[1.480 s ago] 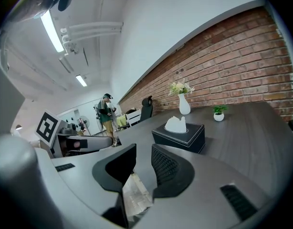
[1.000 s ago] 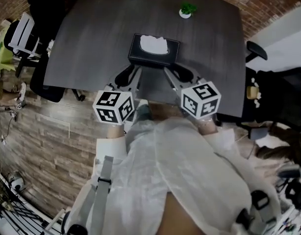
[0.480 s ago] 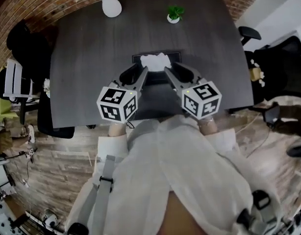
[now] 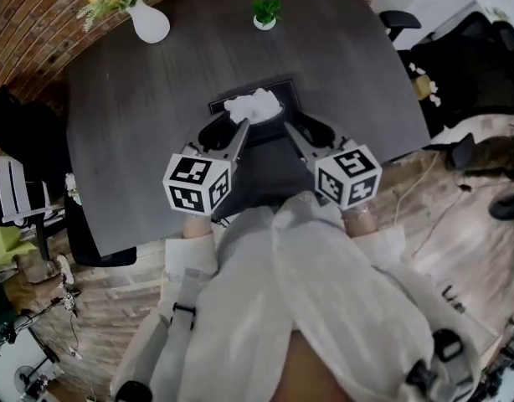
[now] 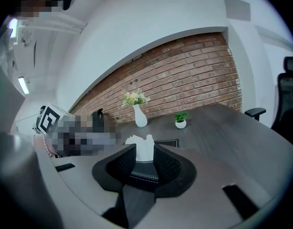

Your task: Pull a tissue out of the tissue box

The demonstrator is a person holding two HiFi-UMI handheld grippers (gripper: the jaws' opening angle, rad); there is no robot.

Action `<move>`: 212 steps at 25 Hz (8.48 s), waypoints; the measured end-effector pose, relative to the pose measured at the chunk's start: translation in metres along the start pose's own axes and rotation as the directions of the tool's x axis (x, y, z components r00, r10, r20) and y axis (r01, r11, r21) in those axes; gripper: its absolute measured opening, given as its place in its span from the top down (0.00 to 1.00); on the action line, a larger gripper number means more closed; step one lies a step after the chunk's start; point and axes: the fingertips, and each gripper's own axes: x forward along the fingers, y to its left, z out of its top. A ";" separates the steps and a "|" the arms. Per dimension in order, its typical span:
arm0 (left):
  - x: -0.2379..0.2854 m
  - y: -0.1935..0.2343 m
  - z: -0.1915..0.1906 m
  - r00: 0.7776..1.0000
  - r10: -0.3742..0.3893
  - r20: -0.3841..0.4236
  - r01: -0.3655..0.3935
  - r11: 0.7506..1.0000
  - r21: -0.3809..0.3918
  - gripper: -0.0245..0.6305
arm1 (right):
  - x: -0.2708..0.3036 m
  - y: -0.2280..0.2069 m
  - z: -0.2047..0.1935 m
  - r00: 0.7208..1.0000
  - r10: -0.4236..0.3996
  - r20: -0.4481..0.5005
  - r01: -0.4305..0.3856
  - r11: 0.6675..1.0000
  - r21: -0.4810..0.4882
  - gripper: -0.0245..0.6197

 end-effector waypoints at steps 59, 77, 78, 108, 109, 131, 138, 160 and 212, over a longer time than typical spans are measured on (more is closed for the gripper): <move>0.082 -0.003 -0.008 0.917 0.072 -0.393 0.055 0.952 0.301 0.70 | 0.033 -0.044 0.023 0.977 0.184 -0.104 -0.185 0.983 0.001 0.81; 0.091 -0.009 -0.011 0.914 0.073 -0.400 0.051 0.955 0.291 0.89 | 0.032 -0.059 0.024 0.979 0.167 -0.118 -0.167 0.986 0.008 0.81; 0.089 -0.009 -0.011 0.916 0.074 -0.395 0.049 0.955 0.291 0.90 | 0.032 -0.057 0.024 0.979 0.167 -0.118 -0.168 0.986 0.004 0.81; 0.054 -0.011 0.020 0.976 0.104 -0.189 -0.052 0.963 0.263 0.93 | 0.022 -0.047 0.027 0.985 0.154 -0.076 -0.155 0.988 -0.017 0.82; 0.052 -0.011 0.022 0.977 0.104 -0.185 -0.052 0.963 0.263 0.93 | 0.022 -0.046 0.027 0.985 0.153 -0.075 -0.155 0.988 -0.016 0.82; 0.030 0.005 0.045 0.985 0.160 -0.066 -0.145 0.971 0.189 0.93 | 0.020 -0.037 0.031 0.987 0.149 -0.061 -0.150 0.989 -0.010 0.82; 0.023 0.013 0.052 0.983 0.179 -0.031 -0.172 0.971 0.164 0.93 | 0.020 -0.036 0.033 0.988 0.145 -0.058 -0.146 0.989 -0.019 0.82; -0.006 0.039 0.080 0.959 0.244 0.146 -0.250 0.968 0.021 0.93 | 0.014 -0.029 0.052 0.987 0.156 -0.028 -0.157 0.987 -0.036 0.83; -0.031 0.020 0.070 0.880 0.177 0.441 -0.021 0.942 -0.335 0.94 | 0.022 0.016 0.093 0.962 0.266 0.052 -0.256 0.955 -0.152 0.89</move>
